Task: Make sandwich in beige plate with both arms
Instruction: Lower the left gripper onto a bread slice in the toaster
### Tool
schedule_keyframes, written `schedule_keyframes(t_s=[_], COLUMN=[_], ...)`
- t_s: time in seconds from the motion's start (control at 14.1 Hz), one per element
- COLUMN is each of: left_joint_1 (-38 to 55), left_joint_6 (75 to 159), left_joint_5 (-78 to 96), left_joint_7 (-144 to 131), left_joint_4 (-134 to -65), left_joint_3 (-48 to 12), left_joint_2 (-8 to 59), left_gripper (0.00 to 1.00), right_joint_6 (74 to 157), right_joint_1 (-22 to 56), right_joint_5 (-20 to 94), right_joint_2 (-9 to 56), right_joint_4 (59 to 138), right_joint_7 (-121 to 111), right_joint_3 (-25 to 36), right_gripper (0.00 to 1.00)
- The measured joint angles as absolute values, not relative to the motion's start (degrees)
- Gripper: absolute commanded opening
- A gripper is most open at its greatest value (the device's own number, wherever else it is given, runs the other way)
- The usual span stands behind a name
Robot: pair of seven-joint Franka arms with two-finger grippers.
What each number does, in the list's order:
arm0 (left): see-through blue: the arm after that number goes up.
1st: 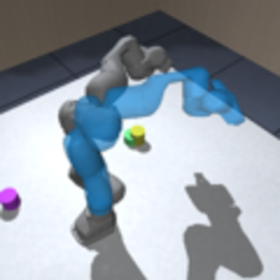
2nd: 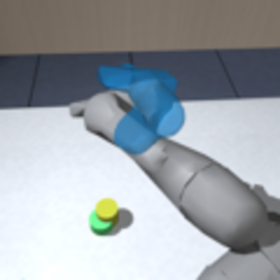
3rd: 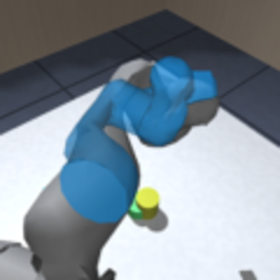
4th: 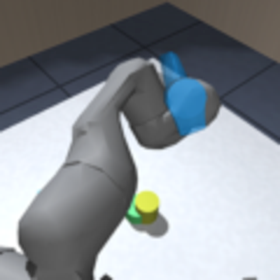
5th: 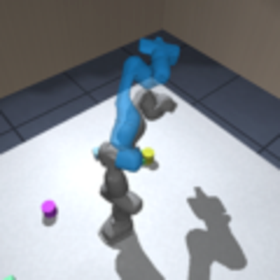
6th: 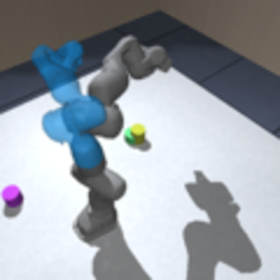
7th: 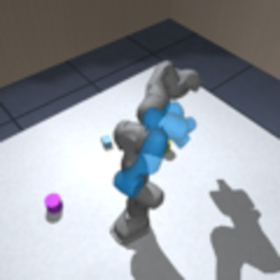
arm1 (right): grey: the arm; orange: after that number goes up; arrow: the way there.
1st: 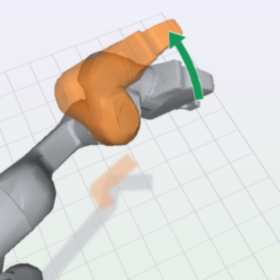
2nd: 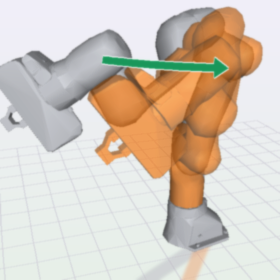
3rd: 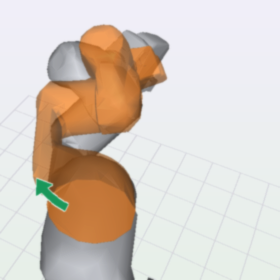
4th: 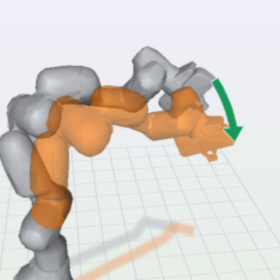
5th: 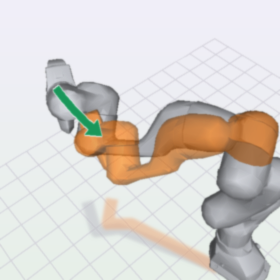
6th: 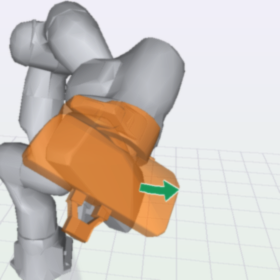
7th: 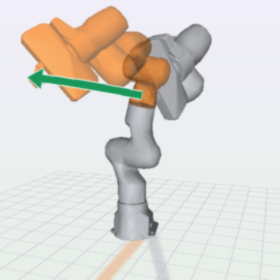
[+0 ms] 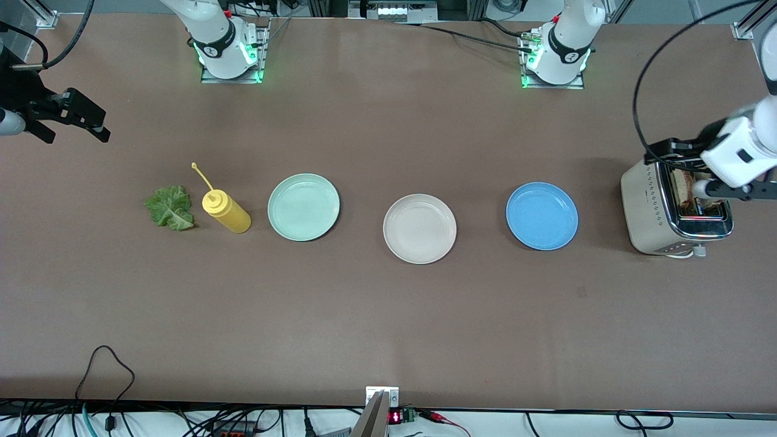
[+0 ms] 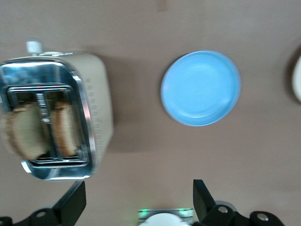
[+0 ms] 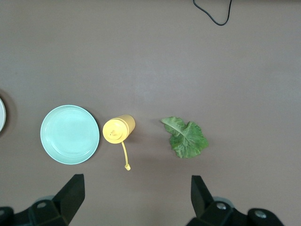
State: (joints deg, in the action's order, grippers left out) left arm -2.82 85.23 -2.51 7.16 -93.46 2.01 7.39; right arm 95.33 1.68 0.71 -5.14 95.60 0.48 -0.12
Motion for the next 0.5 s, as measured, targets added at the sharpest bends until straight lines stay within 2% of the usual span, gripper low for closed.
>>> schedule_keyframes(t_s=[0.28, 0.5], left_joint_1=[-6.1, -8.5], left_joint_6=[88.1, 95.1], left_joint_5=[-7.9, -9.3], left_joint_7=[11.7, 12.8], left_joint_4=[-94.4, -99.1], left_joint_3=[2.1, 2.2], left_joint_2=[10.2, 10.2], left_gripper=[1.0, 0.98], right_joint_6=[95.3, 95.3], right_joint_1=[1.7, 1.7], right_joint_5=[0.7, 0.7], right_joint_2=[-5.1, -5.1], right_joint_4=[95.6, 95.6], right_joint_7=[0.5, 0.5], right_joint_3=[-0.1, -0.1], right_gripper=[1.0, 1.0])
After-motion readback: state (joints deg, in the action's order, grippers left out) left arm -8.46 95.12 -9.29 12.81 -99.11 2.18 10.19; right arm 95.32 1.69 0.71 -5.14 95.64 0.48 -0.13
